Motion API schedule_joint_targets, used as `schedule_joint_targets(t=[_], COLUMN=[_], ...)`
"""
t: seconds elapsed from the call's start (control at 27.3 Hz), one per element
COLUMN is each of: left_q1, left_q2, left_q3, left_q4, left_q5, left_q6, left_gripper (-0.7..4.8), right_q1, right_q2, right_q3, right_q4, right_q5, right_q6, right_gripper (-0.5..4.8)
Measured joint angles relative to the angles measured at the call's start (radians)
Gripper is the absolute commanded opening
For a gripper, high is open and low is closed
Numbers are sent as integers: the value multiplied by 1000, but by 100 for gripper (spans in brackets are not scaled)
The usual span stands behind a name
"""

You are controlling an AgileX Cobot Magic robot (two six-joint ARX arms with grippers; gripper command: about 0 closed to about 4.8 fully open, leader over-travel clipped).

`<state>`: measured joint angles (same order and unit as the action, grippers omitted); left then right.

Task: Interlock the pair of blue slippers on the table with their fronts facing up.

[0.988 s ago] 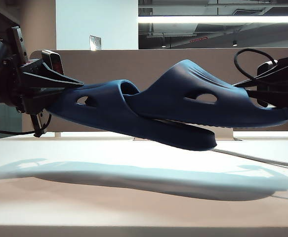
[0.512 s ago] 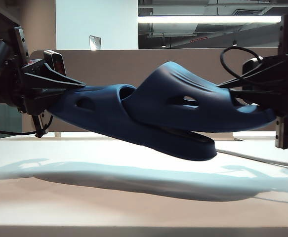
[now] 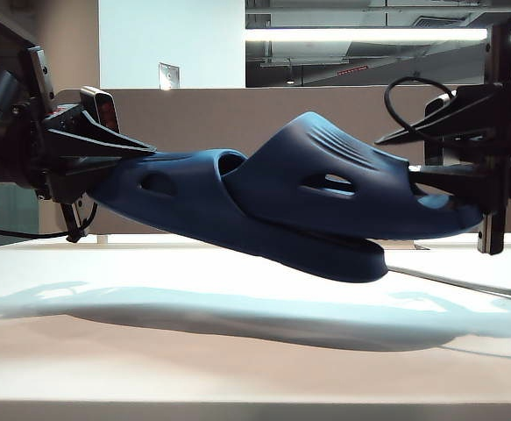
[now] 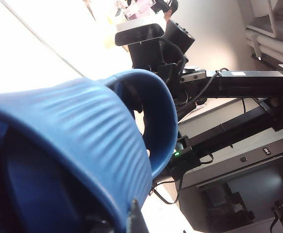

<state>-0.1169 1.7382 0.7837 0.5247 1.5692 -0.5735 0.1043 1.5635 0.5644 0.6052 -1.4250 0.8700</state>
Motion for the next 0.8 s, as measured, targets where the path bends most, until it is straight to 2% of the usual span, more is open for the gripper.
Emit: schedule_joint_targets(t=[0.07,0.18,0.51,0.8], left_q1=[1,2,31,87], left_q2=[0,0,0,0], left_q3=[0,0,0,0], left_q4=[11,21,37,37], left_q5=[-2,-2,-7,7], left_q6=[1,3,0,-4], left_gripper=[-6,-6,-6,-6], right_q1=[0,-1,-40,-128], right_q2=[0,0,0,0], right_q3=[0,7,14,14], right_q4=[31,49,101,155], right_q5=[1,2,-8,-8], right_q6=[0,0,0,-3], right_gripper=[120,160,181,181])
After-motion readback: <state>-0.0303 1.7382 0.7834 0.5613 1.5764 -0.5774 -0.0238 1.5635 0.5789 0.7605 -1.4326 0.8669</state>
